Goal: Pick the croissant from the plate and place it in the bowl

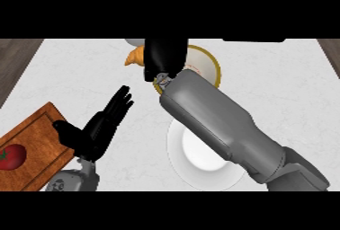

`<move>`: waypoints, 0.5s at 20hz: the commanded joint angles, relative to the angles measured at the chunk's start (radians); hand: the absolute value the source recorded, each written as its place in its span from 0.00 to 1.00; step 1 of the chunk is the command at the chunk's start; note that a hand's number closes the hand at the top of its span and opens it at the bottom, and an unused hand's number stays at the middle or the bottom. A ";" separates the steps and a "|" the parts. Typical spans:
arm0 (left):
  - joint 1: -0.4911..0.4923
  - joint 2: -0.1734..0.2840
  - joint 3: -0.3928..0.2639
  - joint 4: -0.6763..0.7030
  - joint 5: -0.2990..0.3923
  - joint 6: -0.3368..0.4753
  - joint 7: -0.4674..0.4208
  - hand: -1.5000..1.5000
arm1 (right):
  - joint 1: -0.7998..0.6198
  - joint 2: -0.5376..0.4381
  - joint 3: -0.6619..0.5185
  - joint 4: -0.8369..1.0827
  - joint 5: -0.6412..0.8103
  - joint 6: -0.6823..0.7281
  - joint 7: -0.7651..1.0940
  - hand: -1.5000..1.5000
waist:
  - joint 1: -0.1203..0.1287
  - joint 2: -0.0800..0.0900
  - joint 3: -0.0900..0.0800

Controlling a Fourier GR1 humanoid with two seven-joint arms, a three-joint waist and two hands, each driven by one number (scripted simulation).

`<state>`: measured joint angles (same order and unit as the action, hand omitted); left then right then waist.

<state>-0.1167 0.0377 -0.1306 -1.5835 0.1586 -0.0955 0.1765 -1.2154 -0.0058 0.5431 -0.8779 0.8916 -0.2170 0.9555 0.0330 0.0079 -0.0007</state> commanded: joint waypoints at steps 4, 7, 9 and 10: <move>-0.041 0.008 0.017 0.032 0.005 -0.018 -0.007 0.50 | -0.052 0.005 -0.078 0.359 0.053 -0.162 -0.158 1.00 | 0.010 0.009 0.000; -0.028 -0.011 0.003 -0.003 -0.002 0.004 0.006 0.50 | -0.062 0.005 -0.114 0.471 0.042 -0.227 -0.219 1.00 | 0.023 0.012 0.000; -0.048 0.004 0.015 0.069 0.005 -0.036 -0.038 0.50 | -0.045 -0.047 -0.137 0.522 0.008 -0.127 -0.261 1.00 | 0.019 0.022 -0.001; -0.042 -0.011 0.003 0.038 0.007 -0.022 -0.018 0.50 | -0.055 -0.045 -0.162 0.561 -0.011 -0.111 -0.247 1.00 | 0.038 0.027 0.000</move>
<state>-0.1344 0.0416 -0.1226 -1.5561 0.1640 -0.1200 0.1573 -1.2579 -0.0301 0.4301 -0.4488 0.9104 -0.3573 0.7495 0.0524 0.0225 -0.0010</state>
